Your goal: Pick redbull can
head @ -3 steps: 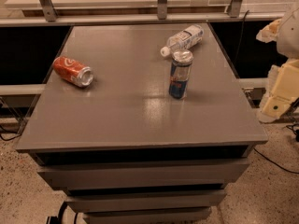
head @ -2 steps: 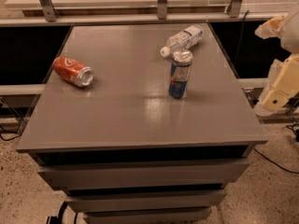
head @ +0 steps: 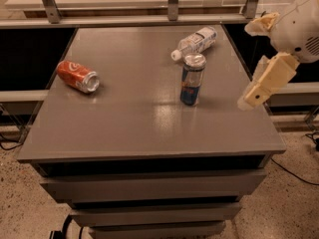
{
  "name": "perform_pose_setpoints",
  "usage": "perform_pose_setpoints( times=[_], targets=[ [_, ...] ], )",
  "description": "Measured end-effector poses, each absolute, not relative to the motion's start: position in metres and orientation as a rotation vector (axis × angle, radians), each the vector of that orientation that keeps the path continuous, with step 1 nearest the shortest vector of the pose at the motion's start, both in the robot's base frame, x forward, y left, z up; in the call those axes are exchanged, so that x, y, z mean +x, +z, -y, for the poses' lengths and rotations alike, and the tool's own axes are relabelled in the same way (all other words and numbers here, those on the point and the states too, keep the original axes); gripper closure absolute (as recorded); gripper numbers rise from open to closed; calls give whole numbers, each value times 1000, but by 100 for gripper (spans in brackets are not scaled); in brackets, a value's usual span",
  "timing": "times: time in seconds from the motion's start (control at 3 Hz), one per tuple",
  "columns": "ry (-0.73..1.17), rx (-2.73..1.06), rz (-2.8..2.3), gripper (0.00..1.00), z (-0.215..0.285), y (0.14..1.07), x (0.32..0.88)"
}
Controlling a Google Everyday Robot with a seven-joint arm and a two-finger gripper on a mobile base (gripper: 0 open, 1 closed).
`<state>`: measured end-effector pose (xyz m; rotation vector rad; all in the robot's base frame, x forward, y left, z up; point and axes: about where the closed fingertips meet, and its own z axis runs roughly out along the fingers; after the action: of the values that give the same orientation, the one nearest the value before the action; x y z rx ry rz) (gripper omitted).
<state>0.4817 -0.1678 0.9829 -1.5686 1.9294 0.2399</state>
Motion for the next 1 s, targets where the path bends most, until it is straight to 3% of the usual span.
perform_pose_setpoints(
  times=[1.0],
  targets=[
    [486, -1443, -1744, 0, 110, 946, 536]
  ],
)
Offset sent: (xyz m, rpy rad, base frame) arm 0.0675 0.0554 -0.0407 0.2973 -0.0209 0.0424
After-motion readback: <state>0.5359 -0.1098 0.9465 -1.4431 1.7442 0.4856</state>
